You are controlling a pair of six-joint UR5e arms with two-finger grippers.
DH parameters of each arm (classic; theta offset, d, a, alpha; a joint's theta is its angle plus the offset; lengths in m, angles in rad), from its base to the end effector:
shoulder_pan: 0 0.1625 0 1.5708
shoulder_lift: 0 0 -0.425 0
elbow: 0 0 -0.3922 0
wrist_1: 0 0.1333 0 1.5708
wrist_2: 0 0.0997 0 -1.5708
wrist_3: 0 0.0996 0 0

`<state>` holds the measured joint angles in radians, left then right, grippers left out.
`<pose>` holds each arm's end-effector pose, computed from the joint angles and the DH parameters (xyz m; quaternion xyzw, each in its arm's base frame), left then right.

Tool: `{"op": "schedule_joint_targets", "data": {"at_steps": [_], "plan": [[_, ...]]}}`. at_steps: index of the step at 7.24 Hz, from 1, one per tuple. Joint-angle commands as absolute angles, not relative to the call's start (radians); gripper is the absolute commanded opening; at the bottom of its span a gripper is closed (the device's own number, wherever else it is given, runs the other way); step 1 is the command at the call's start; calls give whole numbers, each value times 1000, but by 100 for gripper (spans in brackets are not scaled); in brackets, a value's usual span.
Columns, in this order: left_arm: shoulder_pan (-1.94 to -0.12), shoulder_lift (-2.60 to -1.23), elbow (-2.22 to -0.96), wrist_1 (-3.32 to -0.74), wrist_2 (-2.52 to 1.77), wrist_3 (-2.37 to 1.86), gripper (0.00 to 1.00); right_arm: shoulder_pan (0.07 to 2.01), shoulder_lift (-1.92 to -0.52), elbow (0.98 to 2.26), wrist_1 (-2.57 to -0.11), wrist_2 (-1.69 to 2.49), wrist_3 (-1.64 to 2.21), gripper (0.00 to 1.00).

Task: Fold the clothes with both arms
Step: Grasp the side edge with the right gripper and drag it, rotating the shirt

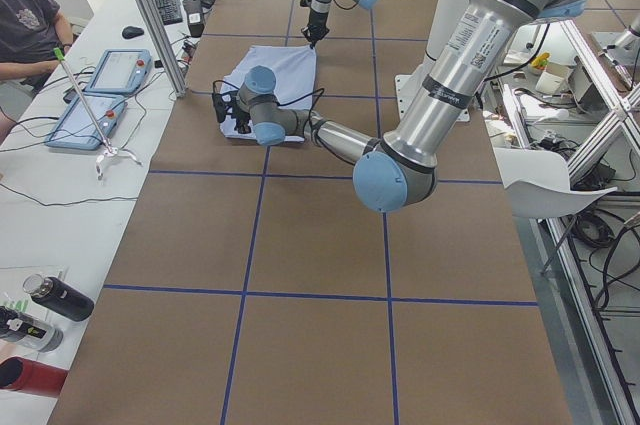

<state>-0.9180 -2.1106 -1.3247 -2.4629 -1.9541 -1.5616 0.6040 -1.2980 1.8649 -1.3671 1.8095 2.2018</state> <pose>0.3591 -0.6278 0.3558 0.1040 0.5613 -0.2617 0.7782 -0.4186 -0.4222 0.3612 -0.1154 -0.3716 0.4962 0.7761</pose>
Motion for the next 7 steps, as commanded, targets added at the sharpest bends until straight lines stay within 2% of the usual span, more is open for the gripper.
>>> {"op": "schedule_joint_targets", "data": {"at_steps": [1, 3, 4, 5, 6, 7], "plan": [[-916, -2114, -1341, -2461, -1956, -1563, 46, 507, -1460, 2150, -1497, 1911, 2204, 0], [-916, -2126, -1376, -2460, -1956, -1572, 46, 341, -1476, 2297, -1660, 2111, 2212, 0], [-913, -2132, -1381, -2464, -1971, -1574, 46, 225, -1476, 2312, -1692, 2121, 2247, 3], [-913, -2135, -1400, -2461, -2027, -1574, 46, 102, -1477, 2315, -1693, 2114, 2369, 70], [-911, -2122, -1458, -2450, -2089, -1594, 48, 94, -1476, 2315, -1692, 2111, 2397, 100], [-896, -2088, -1513, -2429, -2112, -1632, 51, 174, -1473, 2316, -1689, 2112, 2392, 100]]}}
